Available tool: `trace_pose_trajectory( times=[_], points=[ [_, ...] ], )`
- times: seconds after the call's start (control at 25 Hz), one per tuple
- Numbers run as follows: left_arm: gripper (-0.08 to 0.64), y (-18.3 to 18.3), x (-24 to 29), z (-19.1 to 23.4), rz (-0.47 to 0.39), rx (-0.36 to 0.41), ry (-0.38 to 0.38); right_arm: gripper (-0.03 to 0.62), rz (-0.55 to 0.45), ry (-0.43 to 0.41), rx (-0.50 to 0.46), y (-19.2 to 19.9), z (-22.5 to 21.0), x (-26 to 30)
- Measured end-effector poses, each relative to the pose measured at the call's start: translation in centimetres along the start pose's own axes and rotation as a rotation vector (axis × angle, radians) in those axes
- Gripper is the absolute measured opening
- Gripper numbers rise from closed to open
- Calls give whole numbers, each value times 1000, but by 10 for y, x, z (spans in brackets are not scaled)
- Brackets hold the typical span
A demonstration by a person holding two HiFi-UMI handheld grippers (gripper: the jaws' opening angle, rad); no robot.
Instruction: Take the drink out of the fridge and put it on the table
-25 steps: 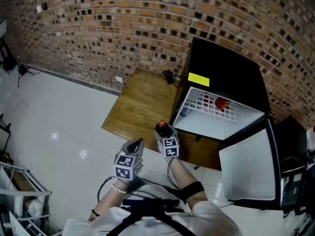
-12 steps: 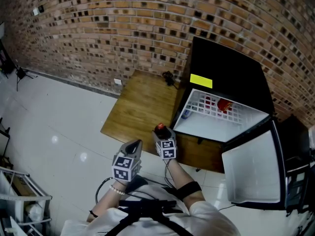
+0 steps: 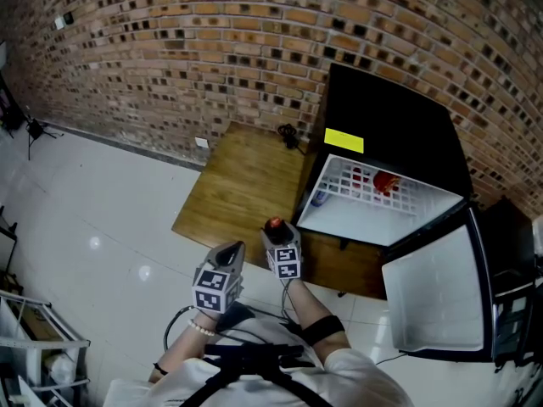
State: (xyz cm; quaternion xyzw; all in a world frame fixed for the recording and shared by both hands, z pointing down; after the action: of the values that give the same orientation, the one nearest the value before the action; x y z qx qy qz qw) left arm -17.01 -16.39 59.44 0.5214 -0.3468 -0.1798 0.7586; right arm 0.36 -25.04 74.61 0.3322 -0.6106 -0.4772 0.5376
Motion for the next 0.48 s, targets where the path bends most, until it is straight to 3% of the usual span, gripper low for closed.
trace_pose_trajectory(
  times=[0.24,0.48],
  points=[
    [3,-6,3,-8,-1,2,1,362,13,-47,-8,-8,-3,-9],
    [2,-25,2,-26,-25,-13,10,360,-12,-108,15,-47,-20,-62]
  ],
)
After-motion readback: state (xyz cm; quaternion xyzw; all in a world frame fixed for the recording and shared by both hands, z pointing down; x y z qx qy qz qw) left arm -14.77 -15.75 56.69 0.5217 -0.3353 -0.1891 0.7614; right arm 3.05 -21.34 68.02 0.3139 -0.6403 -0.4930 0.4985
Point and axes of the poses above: the fingertips, and each gripper's own axes: x forward along the fingers, z to its left, y out of its underside, the point moved 9 cm from there along -x, backward along the fingers, and after that the axes turned 11 degrees about y, right-handed, at the moved point
